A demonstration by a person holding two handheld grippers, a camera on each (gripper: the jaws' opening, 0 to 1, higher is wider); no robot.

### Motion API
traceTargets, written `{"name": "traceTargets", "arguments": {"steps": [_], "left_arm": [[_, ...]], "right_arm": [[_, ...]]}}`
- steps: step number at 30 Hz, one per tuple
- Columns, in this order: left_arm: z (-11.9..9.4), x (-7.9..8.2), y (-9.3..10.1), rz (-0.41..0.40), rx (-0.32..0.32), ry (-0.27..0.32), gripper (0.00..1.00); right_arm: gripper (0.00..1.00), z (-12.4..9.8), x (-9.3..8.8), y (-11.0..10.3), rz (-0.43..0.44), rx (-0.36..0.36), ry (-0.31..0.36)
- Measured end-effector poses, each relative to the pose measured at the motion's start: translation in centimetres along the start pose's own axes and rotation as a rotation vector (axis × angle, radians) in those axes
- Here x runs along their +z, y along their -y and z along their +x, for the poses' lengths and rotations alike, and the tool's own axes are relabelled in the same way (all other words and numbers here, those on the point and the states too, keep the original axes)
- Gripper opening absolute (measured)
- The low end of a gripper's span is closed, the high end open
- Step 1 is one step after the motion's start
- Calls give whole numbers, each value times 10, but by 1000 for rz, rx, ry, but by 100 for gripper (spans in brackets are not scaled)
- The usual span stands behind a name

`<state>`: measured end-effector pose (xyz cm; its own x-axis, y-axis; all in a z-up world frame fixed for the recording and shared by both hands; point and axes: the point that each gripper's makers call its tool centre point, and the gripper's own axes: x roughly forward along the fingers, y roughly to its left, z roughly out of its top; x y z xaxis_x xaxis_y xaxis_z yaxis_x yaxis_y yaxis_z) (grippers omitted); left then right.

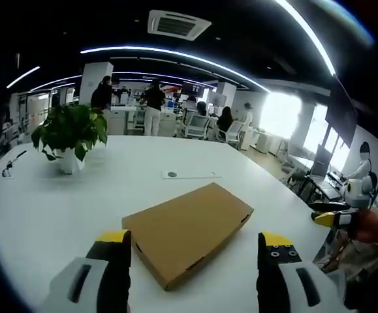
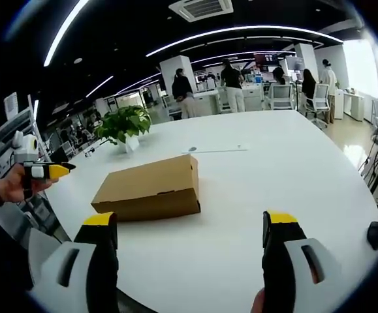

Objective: Operate the shoe box by opening the lid, removing the specified soft item, and placing it in the target area until the item is outside and the box remains undamaged.

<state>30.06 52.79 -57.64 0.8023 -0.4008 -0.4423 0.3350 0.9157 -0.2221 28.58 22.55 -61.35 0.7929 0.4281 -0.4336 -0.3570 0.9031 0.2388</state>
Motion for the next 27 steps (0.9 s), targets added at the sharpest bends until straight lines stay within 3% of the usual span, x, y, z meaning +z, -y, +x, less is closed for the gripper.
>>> {"name": "traceTargets", "arguments": {"steps": [27], "left_arm": [[-2,-4,-3,-13,0,-4,81]], "right_arm": [[87,4,-2,-5,-3,14,-11]]}}
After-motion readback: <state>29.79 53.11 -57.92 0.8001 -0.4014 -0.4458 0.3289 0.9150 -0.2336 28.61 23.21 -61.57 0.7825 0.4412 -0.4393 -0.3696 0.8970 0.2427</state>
